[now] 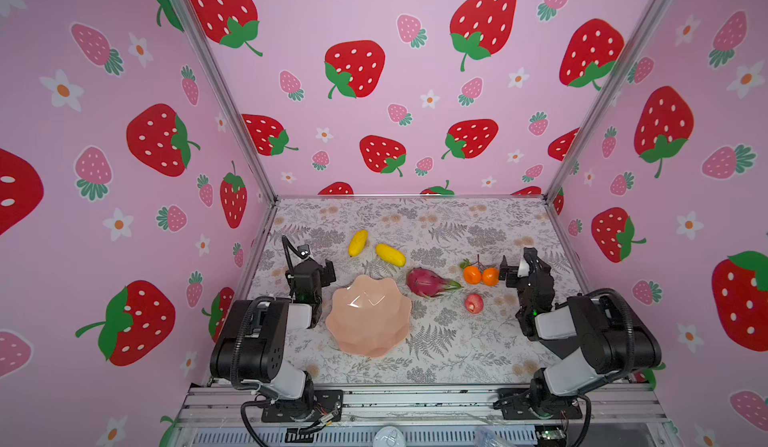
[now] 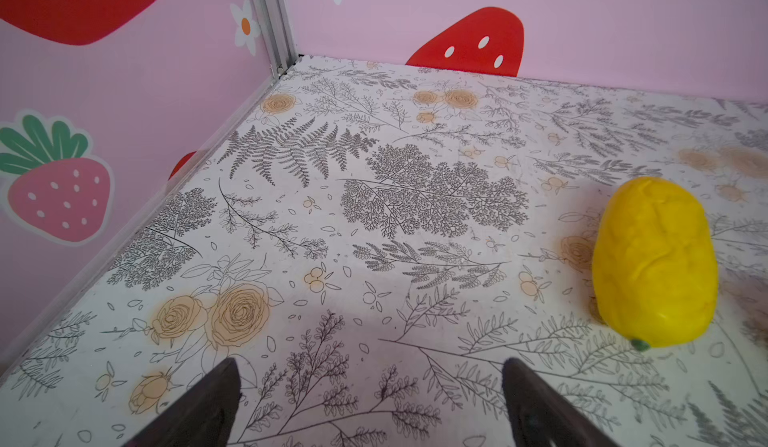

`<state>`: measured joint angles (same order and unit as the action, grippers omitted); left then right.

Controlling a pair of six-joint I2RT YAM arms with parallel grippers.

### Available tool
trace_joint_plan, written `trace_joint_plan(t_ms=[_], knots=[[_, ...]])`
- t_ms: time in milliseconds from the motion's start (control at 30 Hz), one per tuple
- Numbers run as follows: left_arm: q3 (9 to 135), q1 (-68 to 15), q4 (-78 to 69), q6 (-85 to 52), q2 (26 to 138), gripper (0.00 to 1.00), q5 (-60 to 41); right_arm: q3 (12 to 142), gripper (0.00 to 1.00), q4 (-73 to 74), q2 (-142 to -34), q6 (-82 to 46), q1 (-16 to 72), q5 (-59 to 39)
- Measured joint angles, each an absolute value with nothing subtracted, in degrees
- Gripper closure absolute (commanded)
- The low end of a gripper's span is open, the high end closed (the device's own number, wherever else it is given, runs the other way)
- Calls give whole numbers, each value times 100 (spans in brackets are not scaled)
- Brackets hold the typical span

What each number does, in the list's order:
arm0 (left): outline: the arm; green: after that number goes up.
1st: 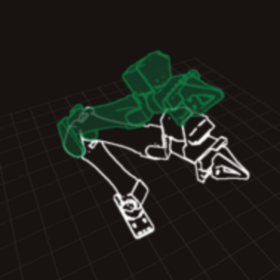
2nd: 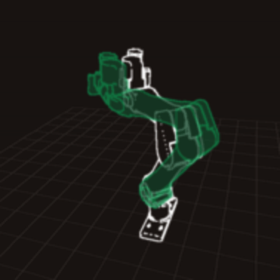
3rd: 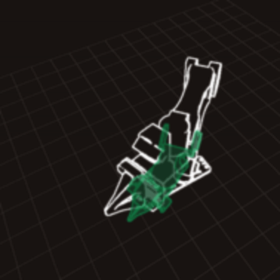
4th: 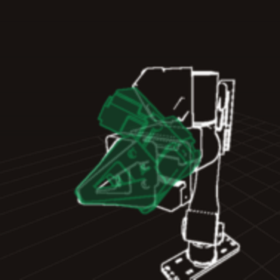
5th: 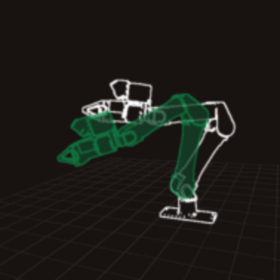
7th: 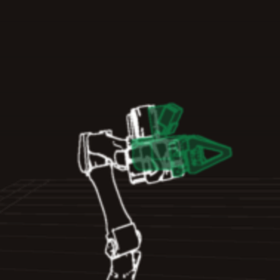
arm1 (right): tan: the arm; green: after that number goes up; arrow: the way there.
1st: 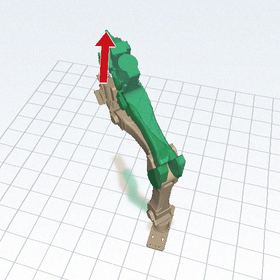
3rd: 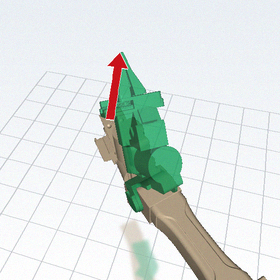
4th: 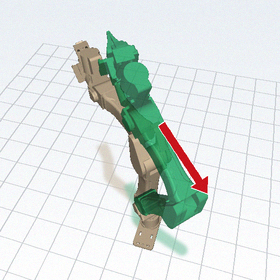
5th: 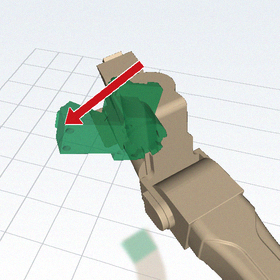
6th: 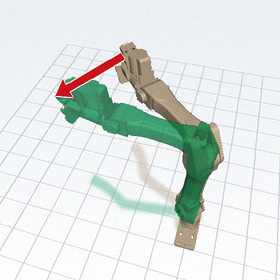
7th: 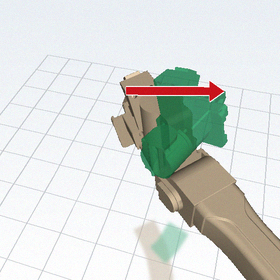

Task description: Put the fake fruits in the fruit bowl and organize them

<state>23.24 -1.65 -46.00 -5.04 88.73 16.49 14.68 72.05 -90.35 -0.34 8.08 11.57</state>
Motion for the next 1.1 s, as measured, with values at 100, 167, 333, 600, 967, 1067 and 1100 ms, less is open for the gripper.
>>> trace_joint_plan(t_ms=[100, 167, 333, 600, 967, 1067, 1100], knots=[[2324, -169, -4600, -502, 8873, 1, 1649, 1468, 1, 7205, -9035, -34, 808, 1155], [2324, -174, -4600, -502, 8873, 1, 1649, 1468, 1, 7205, -9035, -34, 808, 1157], [2324, -176, -4602, -502, 8873, 1, 1649, 1468, 1, 7203, -9035, -34, 808, 1155], [2324, -176, -4600, -502, 8873, 1, 1649, 1468, 1, 7196, -9035, -34, 808, 1155], [2324, -176, -4600, -502, 8873, 1, 1649, 1468, 1, 7194, -9035, -34, 808, 1157], [2340, -178, -4460, -506, 8805, 2, 1653, 1439, 1, 7192, -8967, -47, 808, 1223], [2364, -180, -4307, -499, 8724, 2, 1660, 1404, 1, 7111, -8827, -60, 808, 1258]])
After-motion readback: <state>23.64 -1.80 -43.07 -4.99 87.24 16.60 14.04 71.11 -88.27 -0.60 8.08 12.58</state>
